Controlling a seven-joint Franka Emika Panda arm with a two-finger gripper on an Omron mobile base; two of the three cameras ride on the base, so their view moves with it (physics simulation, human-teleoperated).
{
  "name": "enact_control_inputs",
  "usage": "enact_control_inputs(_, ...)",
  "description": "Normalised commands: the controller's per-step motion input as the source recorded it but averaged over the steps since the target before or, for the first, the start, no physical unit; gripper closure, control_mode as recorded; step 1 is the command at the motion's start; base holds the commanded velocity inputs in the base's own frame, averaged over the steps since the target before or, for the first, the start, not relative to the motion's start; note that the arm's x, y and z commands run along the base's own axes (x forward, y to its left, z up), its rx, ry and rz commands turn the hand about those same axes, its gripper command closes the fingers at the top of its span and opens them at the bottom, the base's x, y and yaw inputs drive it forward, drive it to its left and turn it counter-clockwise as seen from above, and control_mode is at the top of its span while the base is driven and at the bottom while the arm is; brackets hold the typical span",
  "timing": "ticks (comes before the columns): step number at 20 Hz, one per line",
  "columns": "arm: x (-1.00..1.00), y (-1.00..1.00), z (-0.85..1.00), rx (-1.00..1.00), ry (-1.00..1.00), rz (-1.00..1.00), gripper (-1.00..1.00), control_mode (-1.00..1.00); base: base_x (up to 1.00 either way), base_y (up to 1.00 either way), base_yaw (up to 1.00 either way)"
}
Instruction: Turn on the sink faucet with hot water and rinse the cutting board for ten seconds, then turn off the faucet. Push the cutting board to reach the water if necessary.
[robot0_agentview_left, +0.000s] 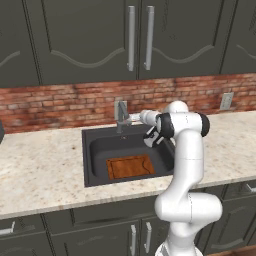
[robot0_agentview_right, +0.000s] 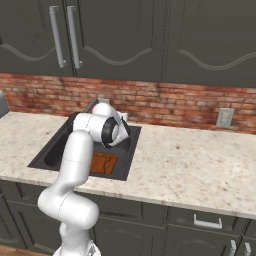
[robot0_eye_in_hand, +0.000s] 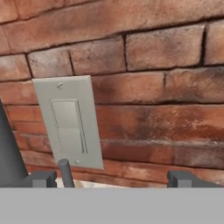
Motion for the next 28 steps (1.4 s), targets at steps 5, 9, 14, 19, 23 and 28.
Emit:
enact_control_inputs(5,0.0,0.07,-0.02,0.0,0.0,0.0,-1.0,-1.0,0.0,0.0,0.0)
enact_control_inputs(9,0.01,0.08,0.0,0.0,0.0,0.0,-1.0,-1.0,0.0,0.0,0.0)
enact_control_inputs(14,0.03,0.03,0.0,0.0,0.0,0.0,-1.0,-1.0,0.0,0.0,0.0)
enact_control_inputs(19,0.06,0.01,0.0,0.0,0.0,0.0,-1.0,-1.0,0.0,0.0,0.0)
enact_control_inputs(23,0.04,0.0,0.0,0.0,0.0,0.0,-1.0,-1.0,0.0,0.0,0.0)
enact_control_inputs(28,0.09,0.0,0.0,0.0,0.0,0.0,-1.0,-1.0,0.0,0.0,0.0)
